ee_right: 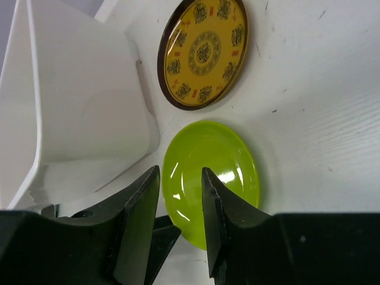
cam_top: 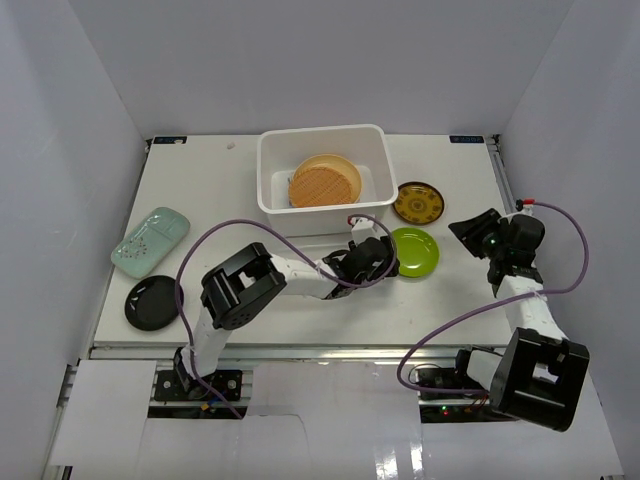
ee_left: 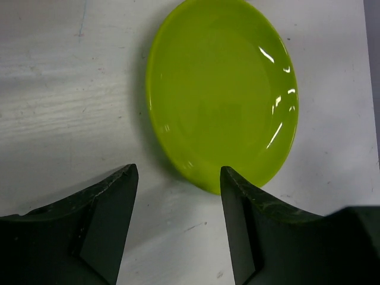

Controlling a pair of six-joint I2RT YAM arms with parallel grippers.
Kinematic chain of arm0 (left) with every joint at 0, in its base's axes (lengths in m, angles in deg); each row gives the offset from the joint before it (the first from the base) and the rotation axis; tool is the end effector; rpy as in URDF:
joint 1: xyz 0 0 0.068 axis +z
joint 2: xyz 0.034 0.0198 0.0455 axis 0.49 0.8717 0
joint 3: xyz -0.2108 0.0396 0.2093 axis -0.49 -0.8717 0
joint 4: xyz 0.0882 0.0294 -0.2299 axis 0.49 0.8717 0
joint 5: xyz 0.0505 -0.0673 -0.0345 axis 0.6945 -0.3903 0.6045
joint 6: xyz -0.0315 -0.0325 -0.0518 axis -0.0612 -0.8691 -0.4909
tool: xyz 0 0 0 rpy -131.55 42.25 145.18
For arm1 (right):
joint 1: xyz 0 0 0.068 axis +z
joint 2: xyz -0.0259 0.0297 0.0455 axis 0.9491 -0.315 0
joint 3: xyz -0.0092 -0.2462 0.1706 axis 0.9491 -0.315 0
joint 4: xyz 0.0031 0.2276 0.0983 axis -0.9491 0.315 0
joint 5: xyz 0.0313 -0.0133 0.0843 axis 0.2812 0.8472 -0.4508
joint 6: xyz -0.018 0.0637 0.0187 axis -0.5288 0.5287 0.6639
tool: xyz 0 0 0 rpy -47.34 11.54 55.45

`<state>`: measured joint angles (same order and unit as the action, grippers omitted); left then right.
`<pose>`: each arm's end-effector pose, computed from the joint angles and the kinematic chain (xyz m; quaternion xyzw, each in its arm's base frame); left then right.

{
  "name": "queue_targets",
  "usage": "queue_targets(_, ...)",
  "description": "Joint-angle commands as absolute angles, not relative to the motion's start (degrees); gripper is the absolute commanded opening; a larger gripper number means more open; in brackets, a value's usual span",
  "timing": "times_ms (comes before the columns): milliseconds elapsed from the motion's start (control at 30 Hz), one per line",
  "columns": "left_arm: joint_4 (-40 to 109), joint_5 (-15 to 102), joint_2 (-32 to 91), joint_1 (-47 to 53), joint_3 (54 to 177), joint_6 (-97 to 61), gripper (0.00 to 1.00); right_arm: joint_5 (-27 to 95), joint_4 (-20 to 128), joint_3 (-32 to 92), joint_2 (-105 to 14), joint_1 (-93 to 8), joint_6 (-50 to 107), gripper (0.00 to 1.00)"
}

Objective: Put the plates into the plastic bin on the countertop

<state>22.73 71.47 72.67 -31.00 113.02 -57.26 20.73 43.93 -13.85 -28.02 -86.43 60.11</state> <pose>0.2434 -0.3896 0.1622 -0.0040 0.8784 -0.2887 0.3808 0.2321 -0.0405 0.2552 0.2758 0.7765 0.2622 0.5022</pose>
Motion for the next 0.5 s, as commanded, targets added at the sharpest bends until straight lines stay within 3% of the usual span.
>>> queue_targets(0, 24.4, 73.6, 74.9, -31.1, 115.6, -57.9, 0.68, 17.3, 37.8, -15.2, -28.6, -86.5, 61.3, 0.41)
queue_targets(133, 26.5, 75.6, 77.6, -31.1, 118.6, -57.7, 0.52, 18.8, 36.5, -16.2, -30.6, -86.6, 61.1, 0.41)
queue_targets(233, 27.4, 77.2, 79.0, -31.0, 119.6, -57.6, 0.29, 20.6, 35.5, -16.0, -34.0, -87.0, 61.8, 0.44)
queue_targets(267, 28.1, 77.6, 79.0, -31.1, 119.6, -57.6, 0.13, 21.5, 34.5, -15.5, -36.3, -87.2, 62.2, 0.49)
queue_targets(300, 28.2, 77.7, 79.0, -31.1, 119.6, -57.6, 0.05, 22.2, 34.1, -15.1, -37.6, -87.2, 62.3, 0.53)
queue_targets(333, 28.2, 77.9, 78.4, -31.1, 118.5, -57.6, 0.00, 22.9, 33.7, -14.4, -39.0, -87.2, 62.2, 0.57)
queue_targets(467, 28.3, 77.6, 74.5, -31.0, 113.9, -56.8, 0.00, 23.0, 34.8, -9.5, -48.4, -87.1, 59.8, 0.67)
